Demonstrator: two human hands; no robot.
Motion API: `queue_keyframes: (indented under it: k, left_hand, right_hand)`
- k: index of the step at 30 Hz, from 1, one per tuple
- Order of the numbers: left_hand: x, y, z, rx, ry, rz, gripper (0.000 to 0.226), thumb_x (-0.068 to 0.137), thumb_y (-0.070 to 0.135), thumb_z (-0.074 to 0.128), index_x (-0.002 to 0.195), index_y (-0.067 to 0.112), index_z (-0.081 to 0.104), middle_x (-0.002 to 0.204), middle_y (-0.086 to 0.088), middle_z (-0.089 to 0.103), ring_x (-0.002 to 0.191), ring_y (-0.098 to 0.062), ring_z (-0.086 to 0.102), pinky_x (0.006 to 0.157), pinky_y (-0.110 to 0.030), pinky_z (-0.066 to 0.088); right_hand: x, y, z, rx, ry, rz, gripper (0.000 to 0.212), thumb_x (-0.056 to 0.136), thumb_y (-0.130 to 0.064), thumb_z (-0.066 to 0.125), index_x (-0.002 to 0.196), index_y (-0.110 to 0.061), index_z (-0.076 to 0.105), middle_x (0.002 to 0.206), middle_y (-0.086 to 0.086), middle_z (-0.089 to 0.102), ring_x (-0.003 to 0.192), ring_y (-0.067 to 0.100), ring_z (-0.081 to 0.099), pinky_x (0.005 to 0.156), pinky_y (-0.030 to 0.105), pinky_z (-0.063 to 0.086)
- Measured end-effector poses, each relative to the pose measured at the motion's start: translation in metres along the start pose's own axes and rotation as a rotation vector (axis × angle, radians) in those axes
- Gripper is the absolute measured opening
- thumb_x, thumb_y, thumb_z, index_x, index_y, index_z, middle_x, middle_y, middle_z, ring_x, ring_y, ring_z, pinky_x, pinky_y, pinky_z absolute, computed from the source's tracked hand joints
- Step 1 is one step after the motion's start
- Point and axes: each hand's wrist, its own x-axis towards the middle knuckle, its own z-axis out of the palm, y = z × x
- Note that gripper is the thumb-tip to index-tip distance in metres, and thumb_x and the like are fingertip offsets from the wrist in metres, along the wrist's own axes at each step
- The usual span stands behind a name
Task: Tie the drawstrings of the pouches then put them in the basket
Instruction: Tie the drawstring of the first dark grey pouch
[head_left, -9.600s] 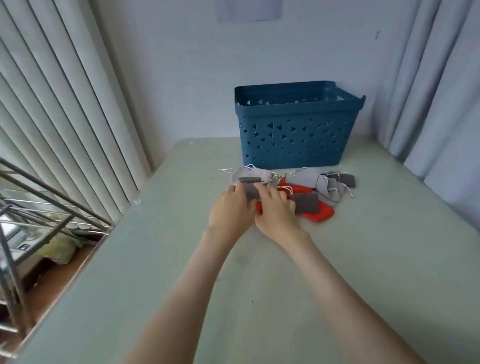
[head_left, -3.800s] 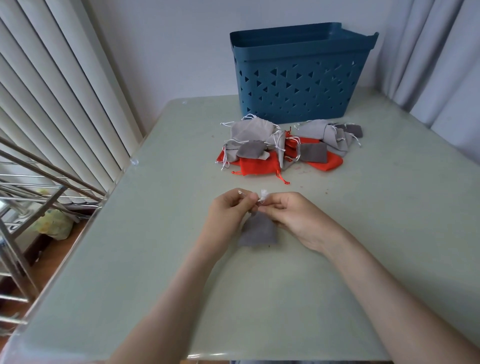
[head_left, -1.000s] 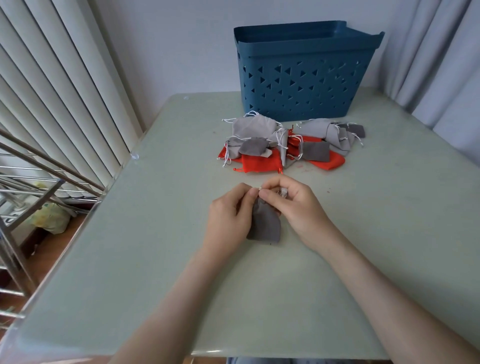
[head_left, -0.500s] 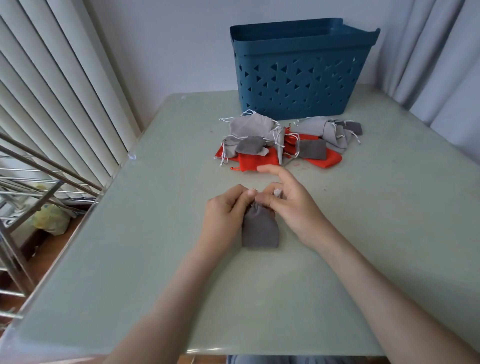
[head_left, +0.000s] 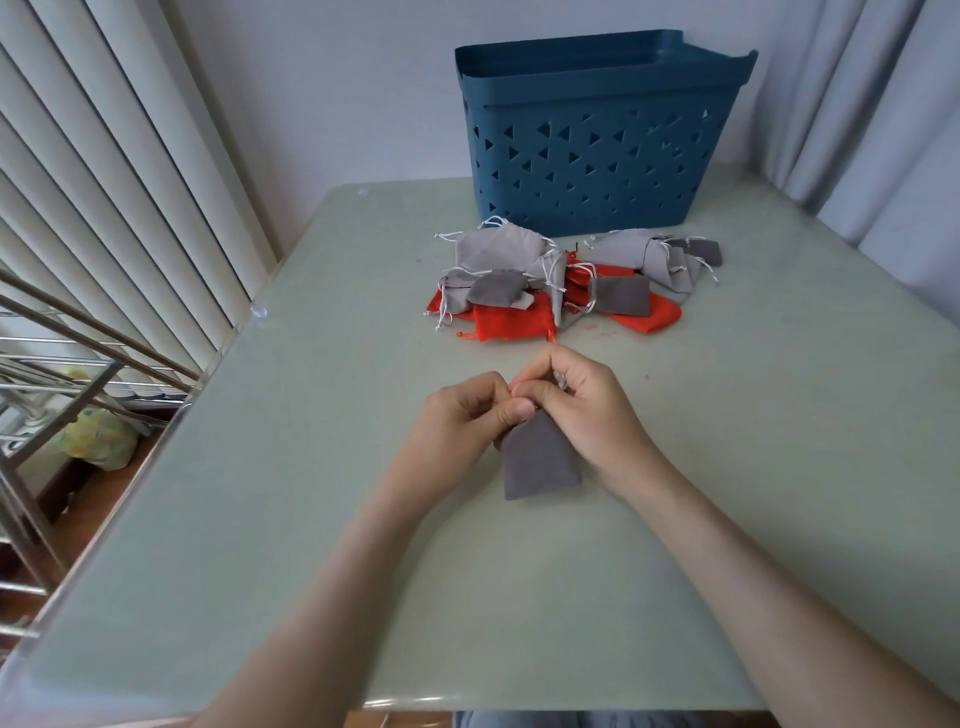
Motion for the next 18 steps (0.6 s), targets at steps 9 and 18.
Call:
queue_keyframes:
  k: [9, 18]
  left_hand:
    - [0.001, -0.010, 0.005, 0.175, 0.144, 0.073, 0.017, 0.094, 0.017, 0.056, 0.080, 0.021, 0.065, 0.076, 0.003, 0.061, 0.071, -0.002, 0.052, 0.068, -0.017, 0.039]
    - [0.001, 0.000, 0.006, -0.199, 0.187, 0.008, 0.025, 0.094, 0.014, 0.055, 0.079, 0.025, 0.072, 0.088, 0.010, 0.067, 0.088, -0.008, 0.059, 0.080, -0.021, 0.042]
  right_hand:
    - [0.004, 0.002, -0.007, -0.217, -0.012, 0.036, 0.014, 0.086, -0.010, 0.065, 0.095, -0.021, 0.067, 0.068, -0.008, 0.057, 0.061, 0.001, 0.052, 0.067, 0.020, 0.045]
    - [0.007, 0.007, -0.007, -0.464, -0.035, 0.039, 0.014, 0.088, -0.009, 0.062, 0.077, -0.017, 0.066, 0.075, -0.003, 0.050, 0.067, 0.009, 0.051, 0.067, 0.019, 0.040]
